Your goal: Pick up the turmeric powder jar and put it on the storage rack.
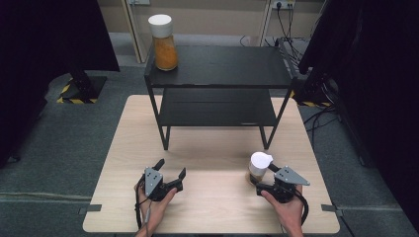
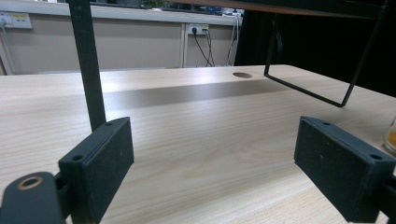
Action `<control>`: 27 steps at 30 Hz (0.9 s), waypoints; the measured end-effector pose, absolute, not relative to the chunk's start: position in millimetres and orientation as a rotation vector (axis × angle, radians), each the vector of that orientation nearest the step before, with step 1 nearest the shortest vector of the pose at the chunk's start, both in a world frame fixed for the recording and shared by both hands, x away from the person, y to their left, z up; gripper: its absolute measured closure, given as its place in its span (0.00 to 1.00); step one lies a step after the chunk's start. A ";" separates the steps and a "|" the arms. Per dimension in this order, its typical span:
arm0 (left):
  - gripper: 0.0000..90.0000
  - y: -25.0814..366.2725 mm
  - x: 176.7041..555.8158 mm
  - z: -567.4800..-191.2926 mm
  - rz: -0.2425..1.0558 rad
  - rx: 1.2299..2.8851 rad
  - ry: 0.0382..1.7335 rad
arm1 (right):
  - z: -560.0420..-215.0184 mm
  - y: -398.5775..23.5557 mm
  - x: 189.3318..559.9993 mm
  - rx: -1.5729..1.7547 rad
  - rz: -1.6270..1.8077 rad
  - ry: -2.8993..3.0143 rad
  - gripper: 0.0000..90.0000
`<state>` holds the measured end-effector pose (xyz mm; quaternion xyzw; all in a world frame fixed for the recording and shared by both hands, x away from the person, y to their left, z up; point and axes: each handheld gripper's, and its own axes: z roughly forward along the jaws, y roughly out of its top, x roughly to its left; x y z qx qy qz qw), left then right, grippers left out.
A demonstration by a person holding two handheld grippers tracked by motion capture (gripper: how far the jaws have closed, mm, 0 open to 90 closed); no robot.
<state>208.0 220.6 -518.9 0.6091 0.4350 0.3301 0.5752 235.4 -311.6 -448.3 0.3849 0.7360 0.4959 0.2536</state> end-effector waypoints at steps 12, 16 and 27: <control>0.13 221.1 208.1 -519.0 0.771 1.427 1.018 | -452.6 -306.1 242.0 1.050 1.363 1.976 0.25; 0.13 221.0 208.2 -518.9 0.771 1.428 1.017 | -452.7 -307.2 243.0 1.054 1.369 1.974 0.27; 0.13 221.7 208.8 -518.4 0.765 1.429 1.020 | -459.6 -304.9 243.7 1.059 1.373 1.954 0.33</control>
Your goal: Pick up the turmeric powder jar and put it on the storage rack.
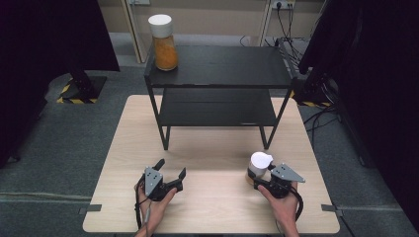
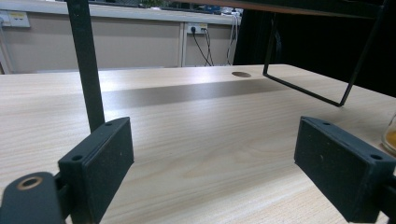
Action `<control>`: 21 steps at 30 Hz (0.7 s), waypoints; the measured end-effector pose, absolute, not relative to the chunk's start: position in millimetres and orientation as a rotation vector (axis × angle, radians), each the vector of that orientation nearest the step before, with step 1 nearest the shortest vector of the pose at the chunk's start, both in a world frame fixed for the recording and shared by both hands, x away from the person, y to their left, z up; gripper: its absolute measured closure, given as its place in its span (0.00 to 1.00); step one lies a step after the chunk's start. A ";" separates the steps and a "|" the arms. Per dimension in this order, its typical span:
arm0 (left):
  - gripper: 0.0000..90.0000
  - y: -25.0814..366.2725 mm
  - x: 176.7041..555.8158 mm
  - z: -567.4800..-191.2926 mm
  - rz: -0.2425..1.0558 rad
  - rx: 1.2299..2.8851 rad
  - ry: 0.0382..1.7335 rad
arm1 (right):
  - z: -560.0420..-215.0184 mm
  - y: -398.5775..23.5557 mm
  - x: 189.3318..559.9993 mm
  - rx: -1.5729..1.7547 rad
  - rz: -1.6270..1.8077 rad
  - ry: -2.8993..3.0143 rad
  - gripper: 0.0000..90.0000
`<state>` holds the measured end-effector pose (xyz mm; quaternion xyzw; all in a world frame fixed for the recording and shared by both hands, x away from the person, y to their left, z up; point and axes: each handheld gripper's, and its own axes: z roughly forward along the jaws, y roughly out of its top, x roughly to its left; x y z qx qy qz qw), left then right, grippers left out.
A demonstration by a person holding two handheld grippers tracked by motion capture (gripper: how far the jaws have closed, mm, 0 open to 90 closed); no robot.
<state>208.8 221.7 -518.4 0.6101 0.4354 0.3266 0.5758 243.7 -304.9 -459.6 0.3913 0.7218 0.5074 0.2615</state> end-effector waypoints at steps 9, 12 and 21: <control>0.13 221.4 208.6 -518.5 0.767 1.429 1.018 | -460.4 -301.1 239.1 1.059 1.360 1.935 0.34; 0.13 221.5 208.7 -518.5 0.766 1.429 1.018 | -459.7 -301.4 236.7 1.061 1.361 1.930 0.34; 0.13 221.5 208.6 -518.5 0.766 1.428 1.020 | -445.0 -305.3 221.5 1.024 1.406 1.854 0.34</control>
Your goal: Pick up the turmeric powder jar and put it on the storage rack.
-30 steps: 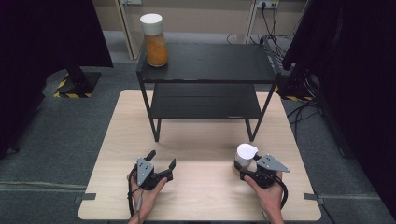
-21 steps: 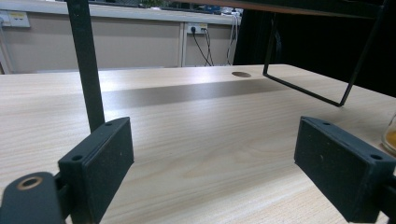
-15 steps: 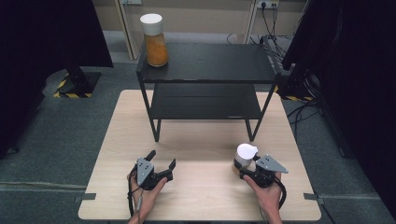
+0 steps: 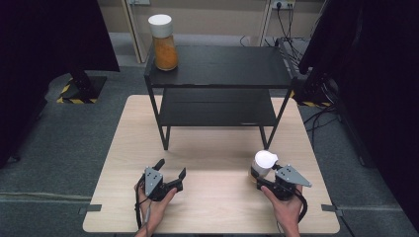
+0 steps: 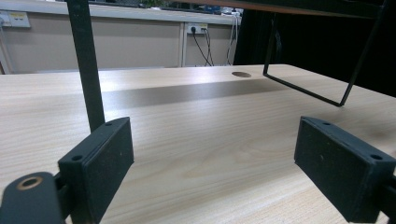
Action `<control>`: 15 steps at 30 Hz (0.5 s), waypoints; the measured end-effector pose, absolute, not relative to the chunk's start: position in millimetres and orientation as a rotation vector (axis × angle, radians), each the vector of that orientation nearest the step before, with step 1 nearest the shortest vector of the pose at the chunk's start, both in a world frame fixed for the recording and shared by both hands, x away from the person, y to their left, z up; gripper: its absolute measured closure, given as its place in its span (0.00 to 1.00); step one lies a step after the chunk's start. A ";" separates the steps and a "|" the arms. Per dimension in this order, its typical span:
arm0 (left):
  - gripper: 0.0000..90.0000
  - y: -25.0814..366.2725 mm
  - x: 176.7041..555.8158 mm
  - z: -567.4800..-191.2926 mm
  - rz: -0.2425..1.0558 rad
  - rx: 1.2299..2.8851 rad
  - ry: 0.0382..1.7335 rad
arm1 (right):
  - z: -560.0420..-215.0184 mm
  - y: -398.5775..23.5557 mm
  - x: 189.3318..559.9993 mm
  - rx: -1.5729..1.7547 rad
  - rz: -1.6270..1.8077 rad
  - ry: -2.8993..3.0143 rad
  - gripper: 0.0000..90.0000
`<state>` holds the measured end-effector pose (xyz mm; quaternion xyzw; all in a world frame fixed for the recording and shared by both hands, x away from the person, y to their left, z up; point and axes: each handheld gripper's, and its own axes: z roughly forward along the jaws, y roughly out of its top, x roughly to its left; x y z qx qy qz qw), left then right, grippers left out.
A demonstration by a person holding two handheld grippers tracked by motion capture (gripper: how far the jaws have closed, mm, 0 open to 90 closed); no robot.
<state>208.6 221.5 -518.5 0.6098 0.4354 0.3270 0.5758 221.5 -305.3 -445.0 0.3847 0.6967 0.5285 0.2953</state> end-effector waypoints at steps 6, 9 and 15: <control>0.13 221.4 208.6 -518.5 0.766 1.428 1.020 | -427.1 -306.1 212.2 0.973 1.432 1.795 0.34; 0.12 221.8 208.7 -518.4 0.764 1.428 1.021 | -416.4 -305.5 209.4 0.952 1.437 1.771 0.34; 0.12 221.6 208.8 -518.3 0.765 1.428 1.022 | -394.5 -303.5 209.0 0.910 1.451 1.725 0.34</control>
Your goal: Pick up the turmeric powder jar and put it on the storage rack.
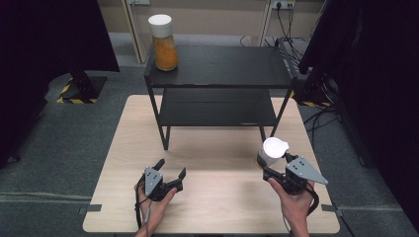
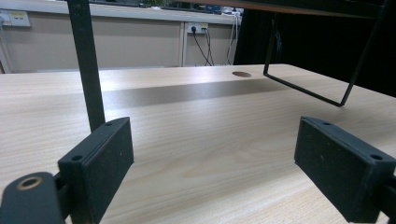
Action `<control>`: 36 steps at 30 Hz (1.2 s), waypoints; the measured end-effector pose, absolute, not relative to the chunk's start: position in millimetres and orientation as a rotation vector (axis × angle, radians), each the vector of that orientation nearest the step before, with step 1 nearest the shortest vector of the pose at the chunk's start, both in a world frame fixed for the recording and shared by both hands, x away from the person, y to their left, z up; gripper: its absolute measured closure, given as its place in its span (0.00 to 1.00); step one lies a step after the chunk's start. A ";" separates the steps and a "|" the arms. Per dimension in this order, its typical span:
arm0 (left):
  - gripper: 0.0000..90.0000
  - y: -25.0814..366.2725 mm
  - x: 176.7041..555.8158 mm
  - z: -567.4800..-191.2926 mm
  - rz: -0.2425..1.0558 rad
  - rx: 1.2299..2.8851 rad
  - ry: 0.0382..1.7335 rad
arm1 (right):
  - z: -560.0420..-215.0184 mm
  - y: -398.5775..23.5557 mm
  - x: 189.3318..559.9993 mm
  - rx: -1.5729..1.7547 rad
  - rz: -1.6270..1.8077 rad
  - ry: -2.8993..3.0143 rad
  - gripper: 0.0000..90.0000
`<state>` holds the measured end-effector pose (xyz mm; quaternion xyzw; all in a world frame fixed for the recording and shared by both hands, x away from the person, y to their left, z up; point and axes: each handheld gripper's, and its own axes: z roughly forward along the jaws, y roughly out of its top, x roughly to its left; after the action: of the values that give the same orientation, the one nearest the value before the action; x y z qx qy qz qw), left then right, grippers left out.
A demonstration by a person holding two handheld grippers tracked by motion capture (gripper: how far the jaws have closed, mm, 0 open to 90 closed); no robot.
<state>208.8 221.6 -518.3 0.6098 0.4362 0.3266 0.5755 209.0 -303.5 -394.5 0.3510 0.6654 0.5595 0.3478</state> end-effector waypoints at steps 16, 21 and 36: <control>0.12 221.6 208.9 -518.3 0.764 1.427 1.023 | -357.7 -297.5 213.8 0.871 1.499 1.607 0.34; 0.12 221.3 208.8 -518.3 0.765 1.428 1.023 | -347.8 -294.8 215.6 0.853 1.502 1.582 0.34; 0.12 220.8 208.4 -518.4 0.770 1.430 1.019 | -327.5 -287.2 220.8 0.835 1.515 1.507 0.34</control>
<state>208.4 220.8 -518.4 0.6104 0.4351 0.3289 0.5744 220.8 -287.2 -327.5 0.3320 0.5987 0.6018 0.4113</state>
